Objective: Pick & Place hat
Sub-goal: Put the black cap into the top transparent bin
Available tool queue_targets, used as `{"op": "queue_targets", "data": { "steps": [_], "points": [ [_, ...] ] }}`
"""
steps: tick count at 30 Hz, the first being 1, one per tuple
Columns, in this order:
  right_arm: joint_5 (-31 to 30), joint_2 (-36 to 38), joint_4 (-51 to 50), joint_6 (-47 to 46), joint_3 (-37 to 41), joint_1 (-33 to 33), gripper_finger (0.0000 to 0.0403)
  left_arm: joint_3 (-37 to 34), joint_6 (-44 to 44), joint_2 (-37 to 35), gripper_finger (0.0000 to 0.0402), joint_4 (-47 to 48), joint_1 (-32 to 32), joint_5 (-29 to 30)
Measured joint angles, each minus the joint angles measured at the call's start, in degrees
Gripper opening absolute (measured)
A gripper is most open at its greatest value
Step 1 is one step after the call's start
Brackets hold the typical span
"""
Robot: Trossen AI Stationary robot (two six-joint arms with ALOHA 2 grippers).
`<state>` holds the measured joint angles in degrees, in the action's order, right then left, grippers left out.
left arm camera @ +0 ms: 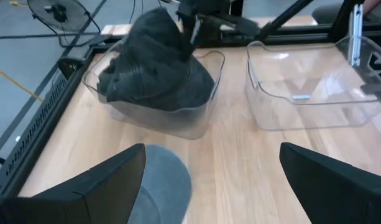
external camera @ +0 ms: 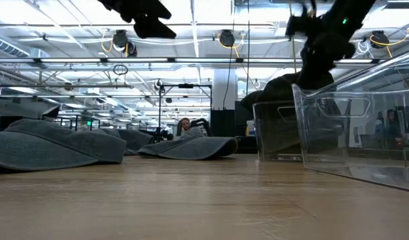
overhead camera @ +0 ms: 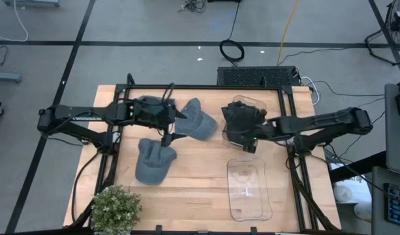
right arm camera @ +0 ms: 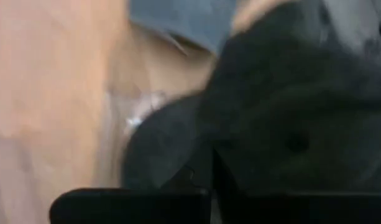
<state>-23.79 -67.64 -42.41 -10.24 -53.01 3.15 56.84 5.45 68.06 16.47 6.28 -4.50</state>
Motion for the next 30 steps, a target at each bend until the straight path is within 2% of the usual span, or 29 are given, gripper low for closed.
{"op": "queue_targets", "data": {
  "steps": [5, 11, 15, 20, 23, 30],
  "points": [
    [4.24, -3.41, -1.83, -3.29, 2.03, -3.86, 0.0, 0.0, -0.07, 2.46, 0.0381, -0.28, 0.02, -0.02],
    [2.68, -4.33, -1.56, -4.72, 4.1, -5.04, 0.0, 0.0, 0.02, 3.0, 0.0381, -0.51, 0.02, -0.03],
    [-0.19, -1.26, -1.81, -5.38, 2.79, -4.11, 0.0, 0.0, 0.02, 2.77, 0.0381, -0.32, 0.01, -0.03],
    [0.07, 4.53, 5.49, -3.09, 2.19, -1.4, 0.0, 0.0, 0.02, 2.66, 0.0381, -0.42, 0.0, -0.04],
    [2.25, 5.5, 10.04, -0.32, 2.14, -0.27, 0.0, 0.0, 0.24, 2.66, 0.0381, -0.51, 0.02, -0.04],
    [6.22, -0.65, 11.3, 1.9, 2.19, -0.83, 0.0, 0.0, 0.17, 2.66, 0.0381, -0.48, 0.02, -0.04]
  ]
}}
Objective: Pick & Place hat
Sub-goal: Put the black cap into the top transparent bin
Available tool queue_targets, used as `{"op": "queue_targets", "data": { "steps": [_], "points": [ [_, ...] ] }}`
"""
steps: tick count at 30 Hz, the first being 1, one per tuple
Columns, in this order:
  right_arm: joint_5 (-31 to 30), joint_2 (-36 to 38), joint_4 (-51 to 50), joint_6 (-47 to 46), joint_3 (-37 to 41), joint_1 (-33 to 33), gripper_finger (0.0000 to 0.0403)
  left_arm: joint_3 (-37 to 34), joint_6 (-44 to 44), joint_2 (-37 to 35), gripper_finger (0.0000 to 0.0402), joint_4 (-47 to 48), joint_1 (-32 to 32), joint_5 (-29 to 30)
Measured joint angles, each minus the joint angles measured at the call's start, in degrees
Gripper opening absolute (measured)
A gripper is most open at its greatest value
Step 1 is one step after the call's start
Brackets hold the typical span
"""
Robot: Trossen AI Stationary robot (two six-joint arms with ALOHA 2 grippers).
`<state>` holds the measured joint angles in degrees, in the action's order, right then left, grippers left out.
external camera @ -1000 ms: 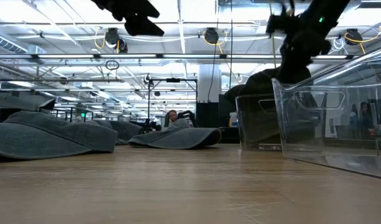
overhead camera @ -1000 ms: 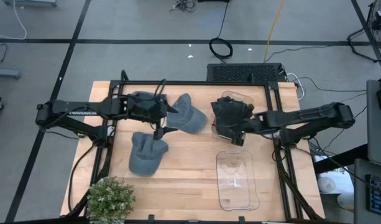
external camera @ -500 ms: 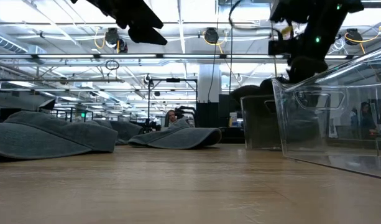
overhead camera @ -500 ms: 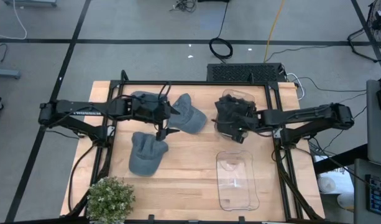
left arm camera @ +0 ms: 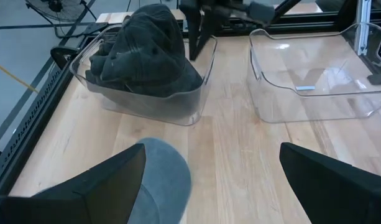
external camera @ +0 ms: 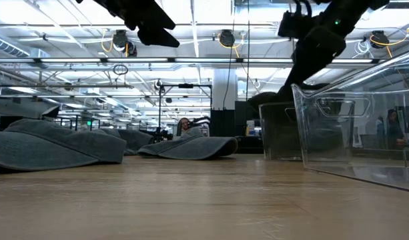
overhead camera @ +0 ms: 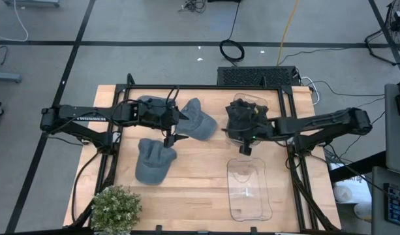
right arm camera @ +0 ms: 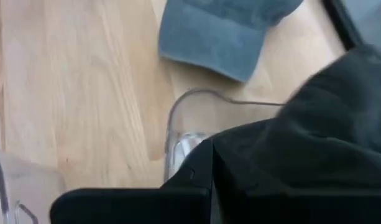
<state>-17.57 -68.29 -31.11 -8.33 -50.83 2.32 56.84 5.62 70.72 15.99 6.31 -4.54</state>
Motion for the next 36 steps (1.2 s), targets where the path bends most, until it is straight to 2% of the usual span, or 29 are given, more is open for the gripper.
{"op": "queue_targets", "data": {
  "steps": [6, 13, 22, 31, 36],
  "points": [
    [5.41, -4.93, 4.52, 1.12, 0.0, -1.5, 0.0, 0.0, -0.16, 0.0, 0.0381, 0.02, -0.01, 0.0],
    [6.94, -8.72, 5.16, 1.98, 0.0, -1.68, 0.0, 0.0, -0.43, 0.0, 0.0381, 0.03, -0.01, 0.0],
    [24.32, -7.82, 4.75, -0.37, -0.02, -1.39, 0.0, 0.0, -0.87, 0.0, 0.0381, 0.04, 0.0, 0.0],
    [33.6, -5.6, 0.23, -1.38, 0.0, -1.43, 0.0, 0.0, -1.28, 0.0, 0.0381, 0.33, -0.02, -0.02],
    [34.01, -4.47, -0.58, -1.85, 0.02, -0.38, 0.0, 0.0, -1.26, 0.0, 0.0381, 0.45, -0.02, -0.02]
  ]
}}
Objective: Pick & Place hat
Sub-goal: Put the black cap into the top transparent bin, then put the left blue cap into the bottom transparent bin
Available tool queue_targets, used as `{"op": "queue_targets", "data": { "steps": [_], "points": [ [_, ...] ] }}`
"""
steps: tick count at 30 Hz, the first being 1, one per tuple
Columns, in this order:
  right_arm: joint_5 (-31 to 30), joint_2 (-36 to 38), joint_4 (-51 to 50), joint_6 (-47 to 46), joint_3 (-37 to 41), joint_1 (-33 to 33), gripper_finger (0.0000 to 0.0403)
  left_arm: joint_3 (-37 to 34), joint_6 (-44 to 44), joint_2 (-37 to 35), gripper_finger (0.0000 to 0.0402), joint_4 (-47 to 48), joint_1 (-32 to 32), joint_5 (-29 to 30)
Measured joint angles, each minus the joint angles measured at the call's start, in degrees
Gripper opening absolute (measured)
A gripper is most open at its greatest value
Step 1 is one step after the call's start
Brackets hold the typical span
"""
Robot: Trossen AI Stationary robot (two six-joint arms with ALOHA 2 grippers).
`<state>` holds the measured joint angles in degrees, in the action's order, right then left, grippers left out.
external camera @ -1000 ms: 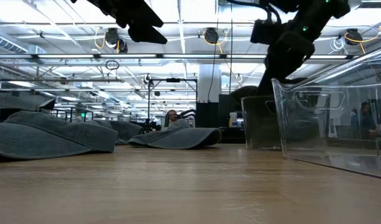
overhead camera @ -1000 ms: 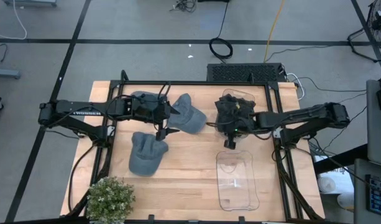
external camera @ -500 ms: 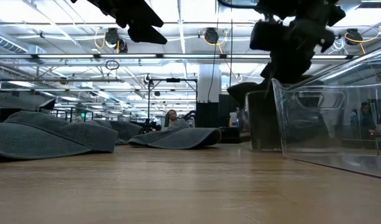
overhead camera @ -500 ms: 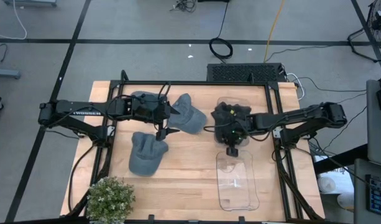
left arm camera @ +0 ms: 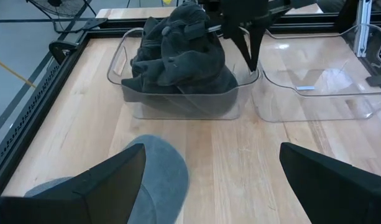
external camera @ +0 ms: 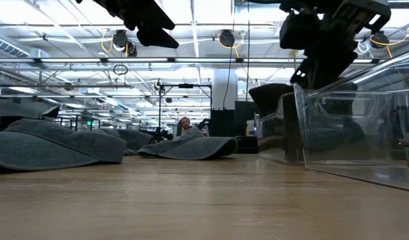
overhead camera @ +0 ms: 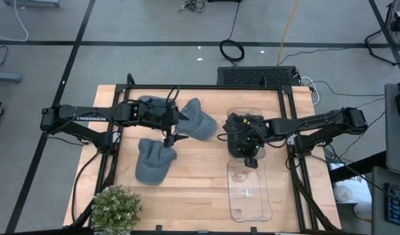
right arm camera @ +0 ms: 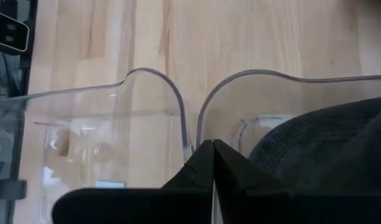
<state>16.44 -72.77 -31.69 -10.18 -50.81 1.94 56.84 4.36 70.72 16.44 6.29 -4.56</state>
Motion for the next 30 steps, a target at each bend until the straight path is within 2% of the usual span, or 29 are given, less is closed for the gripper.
{"op": "queue_targets", "data": {
  "steps": [5, 8, 14, 19, 23, 27, 30],
  "points": [
    [-4.39, 2.56, 2.37, 0.45, 0.03, 0.87, 0.0, 0.0, -0.42, 0.0, 0.0381, -0.03, 0.02, 0.0],
    [-4.37, 4.91, 6.8, 0.54, 0.03, 0.82, 0.0, 0.0, -1.02, 0.02, 0.0381, -0.07, 0.02, 0.0],
    [-4.57, 9.61, 20.66, 4.52, 0.44, 2.18, 0.0, 0.02, -7.99, 0.11, 0.0381, 0.61, -0.11, -0.35],
    [-4.19, 11.41, 34.86, 9.81, 3.07, 5.71, 0.0, 0.02, -7.49, 0.15, 0.0381, 1.42, -0.46, -0.46],
    [-4.46, 13.77, 39.28, 13.2, 4.53, 7.59, 0.0, 0.02, -9.44, 0.15, 0.0381, 1.51, -0.42, -0.36],
    [-6.58, 17.15, 39.22, 12.83, 6.74, 7.73, 0.0, 0.02, -8.82, 0.15, 0.0381, 2.05, -0.44, 2.85],
    [-9.15, 19.21, 40.62, 11.75, 9.8, 7.91, 0.0, 0.04, -10.48, 0.04, 0.0381, 5.56, -0.18, 8.81]
  ]
}}
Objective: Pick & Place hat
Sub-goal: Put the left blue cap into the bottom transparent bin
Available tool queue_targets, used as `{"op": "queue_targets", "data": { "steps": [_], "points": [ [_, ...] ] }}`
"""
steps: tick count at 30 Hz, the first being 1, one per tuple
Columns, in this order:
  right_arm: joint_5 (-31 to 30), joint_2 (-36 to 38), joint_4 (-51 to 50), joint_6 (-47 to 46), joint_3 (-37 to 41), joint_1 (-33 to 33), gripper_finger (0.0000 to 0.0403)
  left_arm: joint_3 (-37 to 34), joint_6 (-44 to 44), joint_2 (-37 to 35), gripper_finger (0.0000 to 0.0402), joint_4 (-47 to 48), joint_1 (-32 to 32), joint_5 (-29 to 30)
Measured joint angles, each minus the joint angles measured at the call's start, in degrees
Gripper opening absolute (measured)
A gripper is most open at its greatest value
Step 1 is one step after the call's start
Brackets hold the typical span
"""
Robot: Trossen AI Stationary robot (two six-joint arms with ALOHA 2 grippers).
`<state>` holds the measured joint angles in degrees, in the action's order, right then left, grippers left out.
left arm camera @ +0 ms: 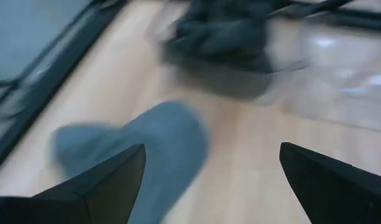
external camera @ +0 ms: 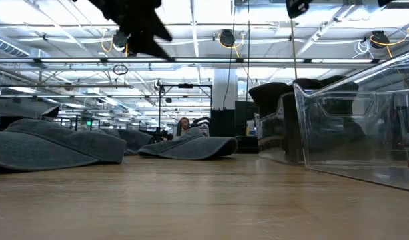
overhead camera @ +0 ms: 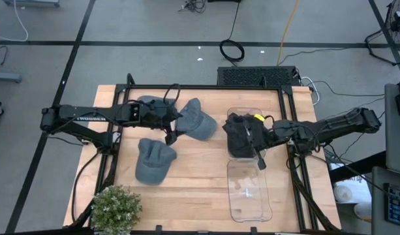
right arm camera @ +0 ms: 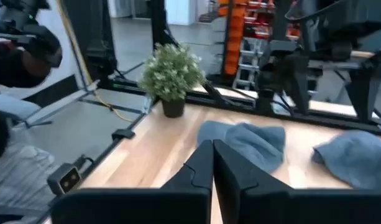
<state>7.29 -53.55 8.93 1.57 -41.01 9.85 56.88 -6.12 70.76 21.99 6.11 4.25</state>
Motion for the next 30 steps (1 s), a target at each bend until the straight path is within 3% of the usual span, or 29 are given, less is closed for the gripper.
{"op": "queue_targets", "data": {
  "steps": [4, 6, 14, 19, 30],
  "points": [
    [-1.53, 2.05, 3.22, -2.63, 4.73, 0.04, 0.0, 0.0, -1.53, 0.76, 0.0381, 9.13, 1.38, 12.35],
    [-1.52, 2.64, 6.85, -3.55, 7.3, 0.02, 0.0, 0.0, -2.04, 2.53, 0.0381, 12.05, 3.24, 15.83],
    [-1.43, 3.71, 20.73, -2.74, 15.58, 0.02, 0.0, -0.04, -6.96, 13.02, 0.0381, 21.38, 6.29, 14.29],
    [-1.32, 3.71, 21.67, -2.61, 17.21, 0.02, 0.0, -0.07, -6.88, 20.77, 0.0381, 28.37, 6.23, 18.18],
    [-1.12, 3.69, 21.03, -2.61, 17.48, 0.02, 0.0, -0.04, -7.55, 30.26, 0.0381, 32.16, 6.25, 32.05]
  ]
}}
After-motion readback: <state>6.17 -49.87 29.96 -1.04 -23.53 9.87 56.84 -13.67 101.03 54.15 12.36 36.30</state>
